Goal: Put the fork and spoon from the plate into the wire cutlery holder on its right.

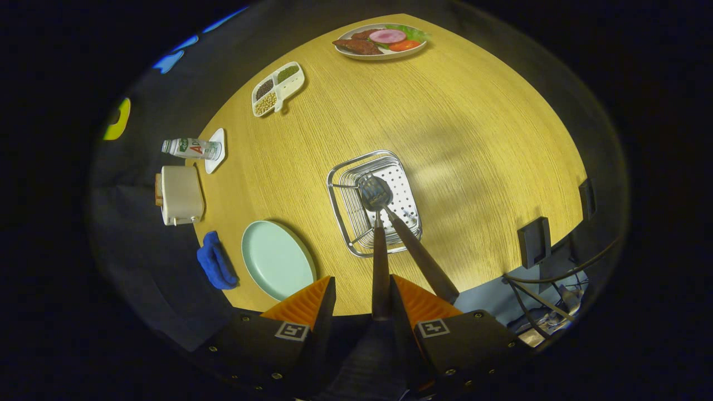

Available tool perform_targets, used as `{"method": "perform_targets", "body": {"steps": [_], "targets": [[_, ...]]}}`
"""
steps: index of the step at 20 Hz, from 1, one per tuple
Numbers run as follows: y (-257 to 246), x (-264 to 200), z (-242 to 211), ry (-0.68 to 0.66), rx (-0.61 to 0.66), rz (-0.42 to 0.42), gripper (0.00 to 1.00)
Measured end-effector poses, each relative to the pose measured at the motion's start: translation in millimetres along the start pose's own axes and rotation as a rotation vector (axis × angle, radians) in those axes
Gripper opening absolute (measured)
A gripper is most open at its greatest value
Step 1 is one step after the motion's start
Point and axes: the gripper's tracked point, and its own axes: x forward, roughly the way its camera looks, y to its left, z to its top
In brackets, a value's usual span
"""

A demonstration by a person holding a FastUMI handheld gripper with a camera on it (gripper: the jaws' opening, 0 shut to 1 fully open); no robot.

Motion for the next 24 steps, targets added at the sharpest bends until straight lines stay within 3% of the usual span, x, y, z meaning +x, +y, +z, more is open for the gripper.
{"method": "perform_targets", "body": {"steps": [14,24], "targets": [[1.8,-31.8,-8.4,-0.053,0.038,0.068,0.56],[-44.0,-82.6,2.6,-0.186,0.166,0.114,0.56]]}}
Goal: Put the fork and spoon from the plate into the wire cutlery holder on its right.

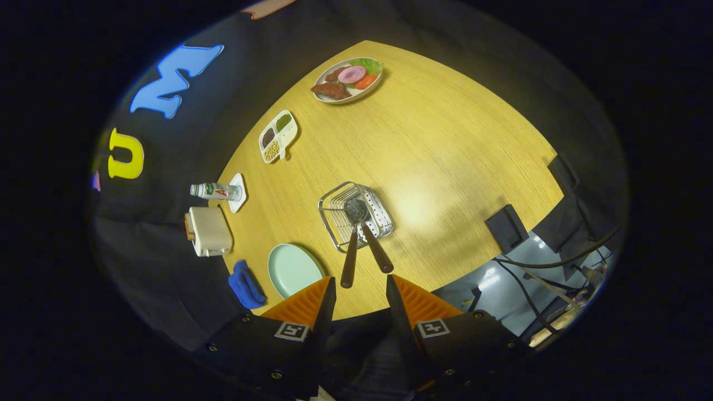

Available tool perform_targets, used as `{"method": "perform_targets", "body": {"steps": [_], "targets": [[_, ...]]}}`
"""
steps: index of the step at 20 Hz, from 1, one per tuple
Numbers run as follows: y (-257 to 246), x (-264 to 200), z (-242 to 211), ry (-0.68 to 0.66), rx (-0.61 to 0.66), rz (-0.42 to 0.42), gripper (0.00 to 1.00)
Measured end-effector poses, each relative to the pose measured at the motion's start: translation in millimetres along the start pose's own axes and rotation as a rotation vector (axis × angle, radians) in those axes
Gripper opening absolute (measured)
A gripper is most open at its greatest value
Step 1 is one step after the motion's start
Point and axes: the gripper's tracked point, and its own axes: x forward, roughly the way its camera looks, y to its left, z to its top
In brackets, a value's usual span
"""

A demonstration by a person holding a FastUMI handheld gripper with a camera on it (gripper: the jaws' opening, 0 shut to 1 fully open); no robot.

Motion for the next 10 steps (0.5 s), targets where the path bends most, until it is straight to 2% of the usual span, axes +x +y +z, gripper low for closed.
{"method": "perform_targets", "body": {"steps": [10], "targets": [[-65.3,-31.8,34.7,-0.128,0.118,-0.015,0.56]]}}
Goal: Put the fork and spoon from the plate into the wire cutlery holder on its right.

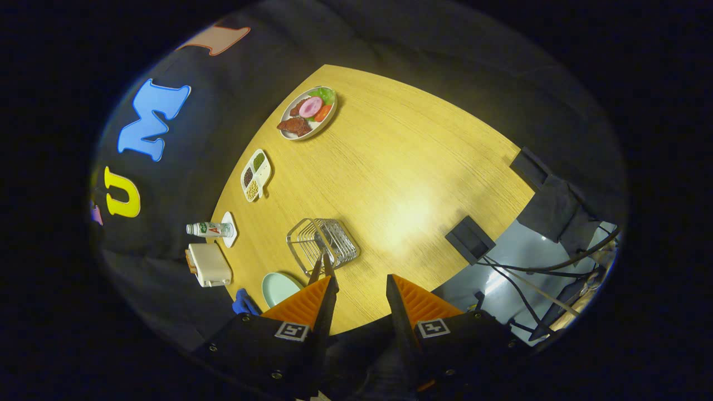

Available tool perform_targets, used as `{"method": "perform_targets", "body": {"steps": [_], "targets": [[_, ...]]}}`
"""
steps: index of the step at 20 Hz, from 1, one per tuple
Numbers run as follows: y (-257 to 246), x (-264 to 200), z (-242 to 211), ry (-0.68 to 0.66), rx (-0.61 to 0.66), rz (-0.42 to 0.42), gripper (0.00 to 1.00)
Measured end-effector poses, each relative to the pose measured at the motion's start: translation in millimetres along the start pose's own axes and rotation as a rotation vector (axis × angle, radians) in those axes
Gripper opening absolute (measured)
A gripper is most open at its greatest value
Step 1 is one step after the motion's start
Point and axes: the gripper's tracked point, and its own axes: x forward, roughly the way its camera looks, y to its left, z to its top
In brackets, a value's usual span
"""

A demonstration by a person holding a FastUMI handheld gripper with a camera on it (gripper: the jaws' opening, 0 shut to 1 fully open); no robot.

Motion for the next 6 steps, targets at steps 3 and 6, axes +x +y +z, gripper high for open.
{"method": "perform_targets", "body": {"steps": [3,6], "targets": [[-8.2,-0.1,18.3,-0.071,0.026,0.007,0.56],[-19.5,-0.2,42.5,-0.168,0.075,-0.006,0.56]]}}
